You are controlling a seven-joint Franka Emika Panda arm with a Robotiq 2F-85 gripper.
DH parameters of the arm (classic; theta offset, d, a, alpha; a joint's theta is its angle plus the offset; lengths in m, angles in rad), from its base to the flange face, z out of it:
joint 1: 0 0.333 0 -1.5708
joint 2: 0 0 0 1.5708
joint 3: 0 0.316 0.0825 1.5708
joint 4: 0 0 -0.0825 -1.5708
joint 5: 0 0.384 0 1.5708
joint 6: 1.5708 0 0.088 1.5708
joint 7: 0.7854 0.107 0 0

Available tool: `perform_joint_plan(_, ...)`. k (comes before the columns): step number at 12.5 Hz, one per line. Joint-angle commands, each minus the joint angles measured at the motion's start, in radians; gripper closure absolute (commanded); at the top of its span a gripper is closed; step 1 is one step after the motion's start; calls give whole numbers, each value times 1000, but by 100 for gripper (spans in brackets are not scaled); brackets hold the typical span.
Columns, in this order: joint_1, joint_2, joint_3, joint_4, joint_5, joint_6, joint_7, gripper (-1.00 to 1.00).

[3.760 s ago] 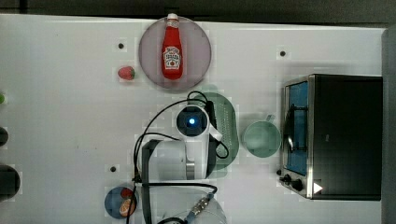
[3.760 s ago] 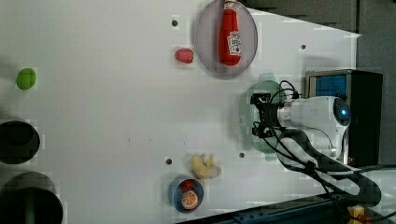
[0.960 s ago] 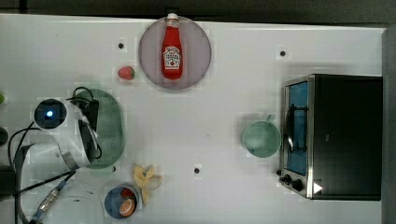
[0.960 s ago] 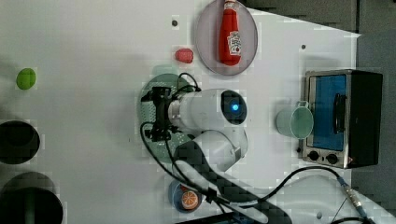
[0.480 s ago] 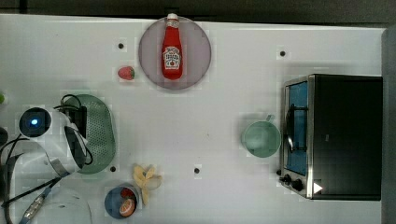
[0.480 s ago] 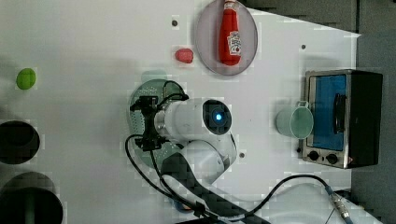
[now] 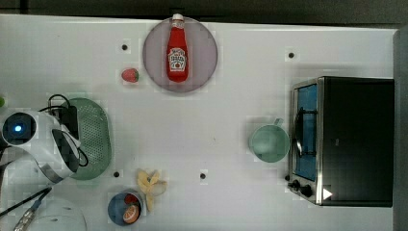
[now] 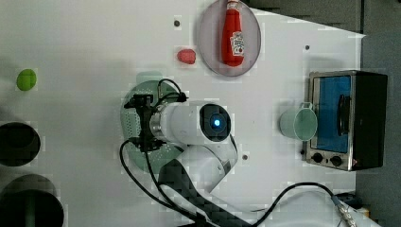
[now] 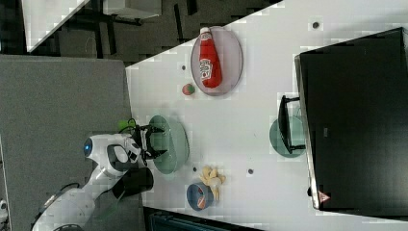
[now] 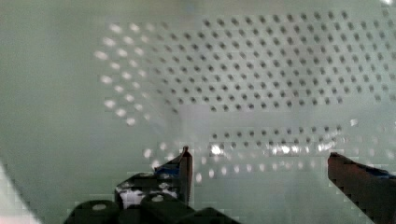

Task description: Drag strainer right to left.

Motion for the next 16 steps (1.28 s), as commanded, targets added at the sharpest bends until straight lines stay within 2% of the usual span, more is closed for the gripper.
perform_joint_plan(1, -20, -128, -82, -21, -29, -89, -181, -100)
perform_joint_plan(4, -30, -298, -209, -24, -29, -250, -415, -100)
perform_joint_plan(9, -61, -581, -500, -23, -57, -543, -885, -100)
perform_joint_plan(13, -86, -740, -726, -23, -174, -718, -1215, -100)
perform_joint_plan(16, -86, -811, -783, -22, -228, -787, -1293, -100)
